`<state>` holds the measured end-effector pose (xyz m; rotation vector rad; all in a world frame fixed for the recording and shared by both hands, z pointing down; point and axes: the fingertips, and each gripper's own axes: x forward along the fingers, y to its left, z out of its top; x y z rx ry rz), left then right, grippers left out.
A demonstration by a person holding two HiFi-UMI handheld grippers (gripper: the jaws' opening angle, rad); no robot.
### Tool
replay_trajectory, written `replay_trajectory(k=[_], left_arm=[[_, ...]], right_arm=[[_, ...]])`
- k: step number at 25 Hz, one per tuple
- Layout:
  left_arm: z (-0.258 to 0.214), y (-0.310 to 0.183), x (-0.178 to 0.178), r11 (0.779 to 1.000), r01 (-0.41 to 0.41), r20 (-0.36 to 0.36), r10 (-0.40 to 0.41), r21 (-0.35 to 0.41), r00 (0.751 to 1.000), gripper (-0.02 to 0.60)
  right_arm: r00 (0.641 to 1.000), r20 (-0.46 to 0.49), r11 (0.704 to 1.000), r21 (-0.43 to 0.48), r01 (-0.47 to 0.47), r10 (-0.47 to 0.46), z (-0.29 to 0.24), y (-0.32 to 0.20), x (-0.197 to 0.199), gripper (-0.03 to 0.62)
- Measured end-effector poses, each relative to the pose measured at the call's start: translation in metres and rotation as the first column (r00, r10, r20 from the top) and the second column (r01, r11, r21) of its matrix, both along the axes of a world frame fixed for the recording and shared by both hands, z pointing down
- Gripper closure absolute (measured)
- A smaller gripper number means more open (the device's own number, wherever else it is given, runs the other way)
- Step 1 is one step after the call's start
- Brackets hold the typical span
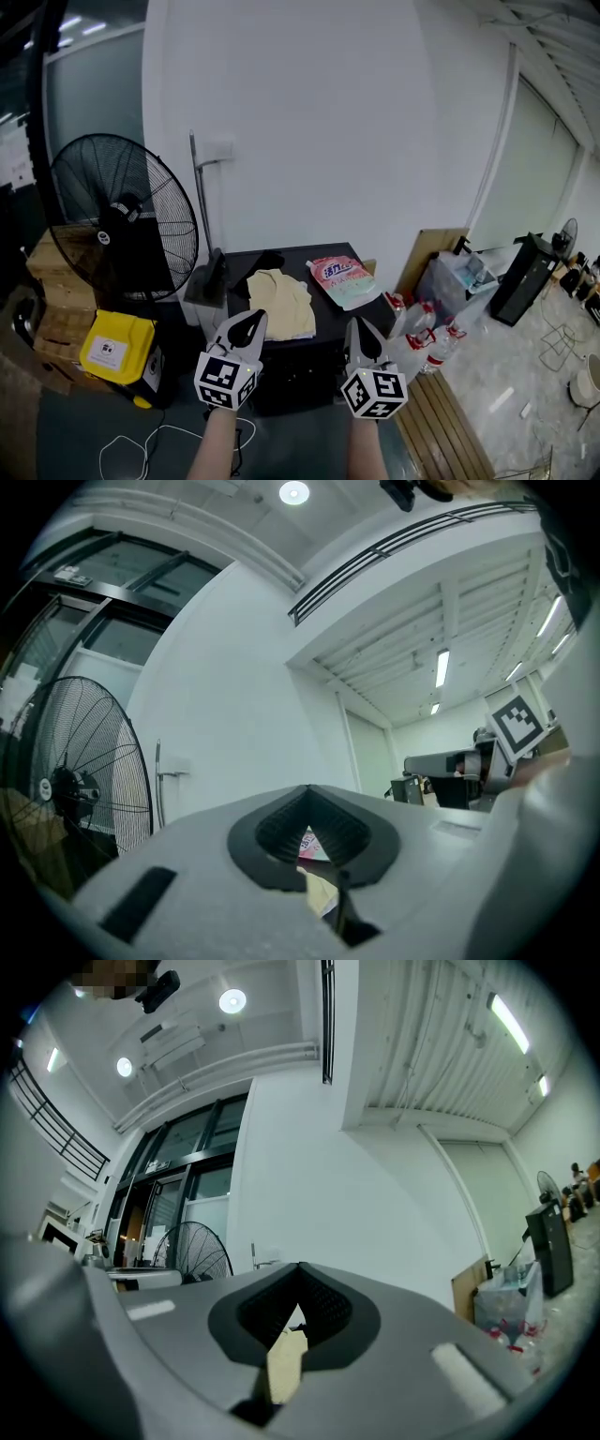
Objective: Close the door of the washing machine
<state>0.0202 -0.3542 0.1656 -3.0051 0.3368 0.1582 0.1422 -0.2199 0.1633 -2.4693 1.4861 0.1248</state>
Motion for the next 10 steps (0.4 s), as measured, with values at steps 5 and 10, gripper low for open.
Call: replay_trajectory(k=[5,10], left_arm=[[0.0018,-0.0018,0.0009,1.0,0.005,0.005,-0.005,0.001,1.0,0.581],[0.0003,0.003,0.0012,1.0,0.008,0.0,-0.008,0.001,1.0,0.581]], right_arm=[[1.0,0.0,1.0,0.002,0.004,-0.004,0.0003,-0.0024,0.002,0.585],[1.0,0.002,1.0,0.001,0.009,-0.009,0.0012,0.0014,0.0025,0.585]])
